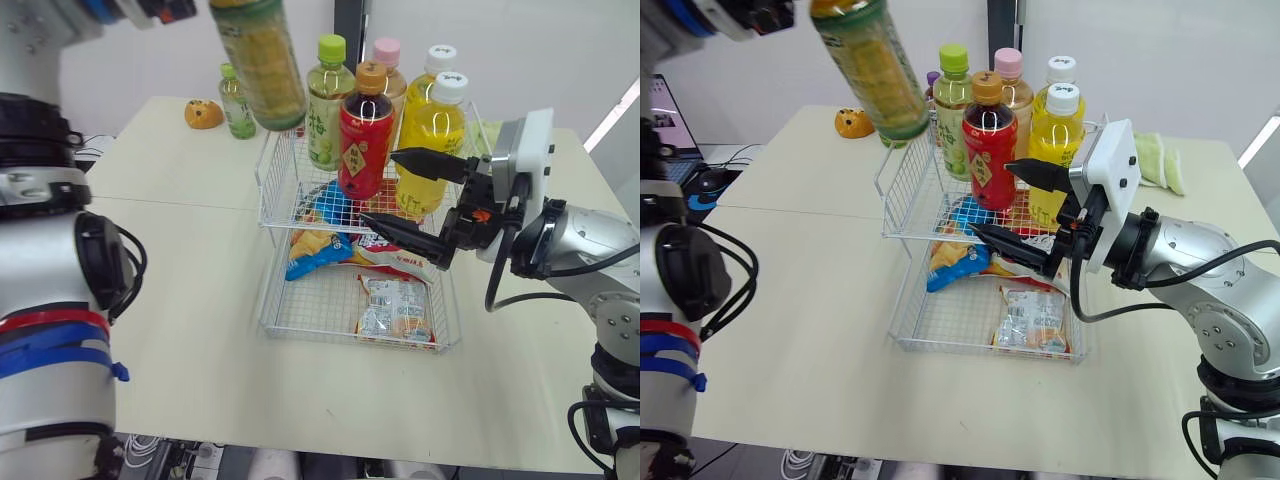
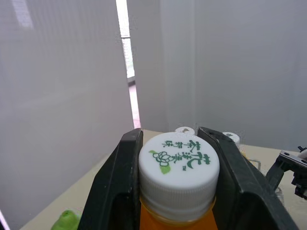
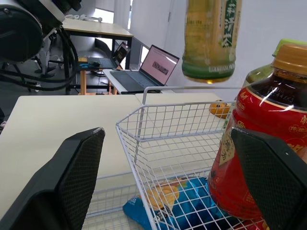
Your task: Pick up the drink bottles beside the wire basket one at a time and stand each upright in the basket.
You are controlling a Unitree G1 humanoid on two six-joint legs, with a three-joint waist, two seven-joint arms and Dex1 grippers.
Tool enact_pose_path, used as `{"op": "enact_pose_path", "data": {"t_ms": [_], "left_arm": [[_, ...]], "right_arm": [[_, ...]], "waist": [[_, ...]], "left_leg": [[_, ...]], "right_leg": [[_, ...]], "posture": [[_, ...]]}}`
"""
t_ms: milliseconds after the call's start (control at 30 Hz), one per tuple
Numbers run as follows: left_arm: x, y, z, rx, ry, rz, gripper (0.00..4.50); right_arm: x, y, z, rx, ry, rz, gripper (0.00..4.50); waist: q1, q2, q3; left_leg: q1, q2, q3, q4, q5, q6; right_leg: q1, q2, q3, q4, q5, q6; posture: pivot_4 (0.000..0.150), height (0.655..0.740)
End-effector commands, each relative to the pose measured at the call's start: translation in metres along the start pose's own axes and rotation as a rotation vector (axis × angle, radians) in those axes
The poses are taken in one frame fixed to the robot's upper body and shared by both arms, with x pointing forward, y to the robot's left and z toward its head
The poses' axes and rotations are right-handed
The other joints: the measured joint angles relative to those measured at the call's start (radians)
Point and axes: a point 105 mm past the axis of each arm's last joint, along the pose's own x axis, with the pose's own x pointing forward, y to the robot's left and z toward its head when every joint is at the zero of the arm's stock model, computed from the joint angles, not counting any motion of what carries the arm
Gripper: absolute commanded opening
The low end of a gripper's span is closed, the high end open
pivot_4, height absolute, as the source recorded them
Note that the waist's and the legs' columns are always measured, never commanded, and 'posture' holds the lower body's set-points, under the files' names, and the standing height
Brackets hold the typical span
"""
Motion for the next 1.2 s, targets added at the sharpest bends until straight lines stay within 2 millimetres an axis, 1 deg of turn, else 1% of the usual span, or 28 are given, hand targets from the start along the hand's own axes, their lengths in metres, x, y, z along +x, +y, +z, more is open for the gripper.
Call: {"op": "enact_pose_path", "data": {"t_ms": [33, 133, 267, 500, 633, 733, 833, 900, 933, 1033, 1133, 1167, 1200], "left_arm": [[0.010, -0.012, 0.008, 0.044, -0.037, -0.052, 1.38], [0.018, -0.015, -0.012, 0.032, -0.006, -0.074, 1.38], [0.023, -0.015, -0.035, 0.060, 0.044, -0.077, 1.38], [0.028, -0.006, -0.056, 0.064, 0.005, -0.044, 1.38], [0.032, -0.006, -0.068, 0.044, 0.010, -0.057, 1.38], [0.030, -0.008, -0.081, 0.018, 0.041, -0.070, 1.38], [0.028, -0.007, -0.087, 0.009, 0.053, -0.062, 1.38], [0.027, -0.006, -0.087, 0.011, 0.045, -0.056, 2.12], [0.027, -0.006, -0.085, 0.013, 0.034, -0.054, 2.37], [0.025, -0.007, -0.075, 0.017, -0.001, -0.057, 3.34], [0.019, -0.008, -0.060, 0.025, -0.037, -0.049, 4.31], [0.015, -0.008, -0.056, 0.031, -0.040, -0.044, 4.46], [0.011, -0.008, -0.053, 0.039, -0.038, -0.037, 4.46]], "right_arm": [[-0.007, 0.001, 0.013, -0.058, -0.035, -0.035, 4.50], [-0.009, 0.002, 0.012, -0.061, -0.028, -0.046, 4.50], [-0.010, 0.003, 0.012, -0.061, -0.026, -0.060, 4.50], [-0.012, 0.003, 0.012, -0.060, -0.017, -0.080, 4.50], [-0.012, 0.003, 0.012, -0.058, -0.011, -0.085, 4.50], [-0.013, 0.002, 0.012, -0.059, -0.005, -0.089, 4.50], [-0.013, 0.001, 0.012, -0.058, -0.001, -0.091, 4.50], [-0.014, 0.001, 0.012, -0.058, 0.000, -0.091, 4.50], [-0.014, 0.001, 0.012, -0.058, 0.001, -0.091, 4.50], [-0.015, 0.000, 0.011, -0.057, 0.007, -0.086, 4.50], [-0.016, -0.001, 0.012, -0.061, 0.011, -0.082, 4.50], [-0.018, -0.002, 0.013, -0.059, 0.013, -0.077, 4.50], [-0.020, -0.002, 0.015, -0.057, 0.013, -0.072, 4.50]], "waist": [[-0.003, 0.000, 0.000], [-0.004, 0.000, 0.000], [-0.011, 0.000, 0.000], [-0.010, 0.000, 0.000], [-0.010, 0.000, 0.000], [-0.014, 0.000, 0.000], [-0.013, 0.001, -0.001], [-0.014, 0.002, -0.001], [-0.014, 0.002, -0.001], [-0.014, 0.002, -0.001], [-0.014, 0.002, -0.001], [-0.014, 0.002, -0.001], [-0.015, 0.002, -0.001]], "left_leg": [[0.000, 0.000, 0.000, 0.000, 0.000, 0.000], [0.000, 0.000, 0.000, -0.001, 0.000, 0.000], [0.000, 0.000, 0.000, 0.001, 0.000, 0.000], [0.000, 0.000, 0.000, 0.001, 0.000, 0.000], [0.000, 0.000, 0.000, 0.001, 0.000, 0.000], [0.000, 0.000, 0.000, 0.001, 0.000, 0.000], [0.000, 0.000, 0.000, 0.001, 0.000, 0.000], [0.001, 0.000, 0.000, 0.002, 0.000, 0.000], [0.001, 0.000, 0.000, 0.002, 0.000, 0.000], [0.001, 0.000, 0.000, 0.003, 0.000, 0.000], [0.001, 0.000, 0.000, 0.003, 0.000, 0.000], [0.001, 0.000, 0.000, 0.003, 0.000, 0.000], [0.001, 0.000, 0.000, 0.003, 0.000, 0.000]], "right_leg": [[0.000, 0.000, 0.000, 0.000, 0.000, 0.000], [0.000, 0.000, 0.000, 0.000, 0.000, 0.000], [0.000, 0.000, 0.000, 0.001, 0.000, 0.000], [0.000, 0.000, 0.000, 0.002, 0.000, 0.000], [0.000, 0.000, 0.000, 0.002, 0.000, 0.000], [0.000, 0.000, 0.000, 0.002, 0.000, 0.000], [0.000, 0.000, 0.000, 0.002, 0.000, 0.000], [0.000, 0.000, 0.001, 0.003, 0.000, 0.000], [0.000, 0.000, 0.001, 0.003, 0.000, 0.000], [0.000, 0.000, 0.001, 0.004, 0.000, 0.000], [0.000, 0.000, 0.001, 0.004, 0.000, 0.000], [0.000, 0.000, 0.001, 0.004, 0.000, 0.000], [0.000, 0.000, 0.001, 0.005, 0.000, 0.000]], "posture": [[0.150, 0.7400], [0.150, 0.7400], [0.150, 0.7400], [0.150, 0.7400], [0.150, 0.7400], [0.150, 0.7400], [0.150, 0.7400], [0.150, 0.7400], [0.150, 0.7400], [0.150, 0.7400], [0.150, 0.7400], [0.150, 0.7400], [0.150, 0.7400]]}}
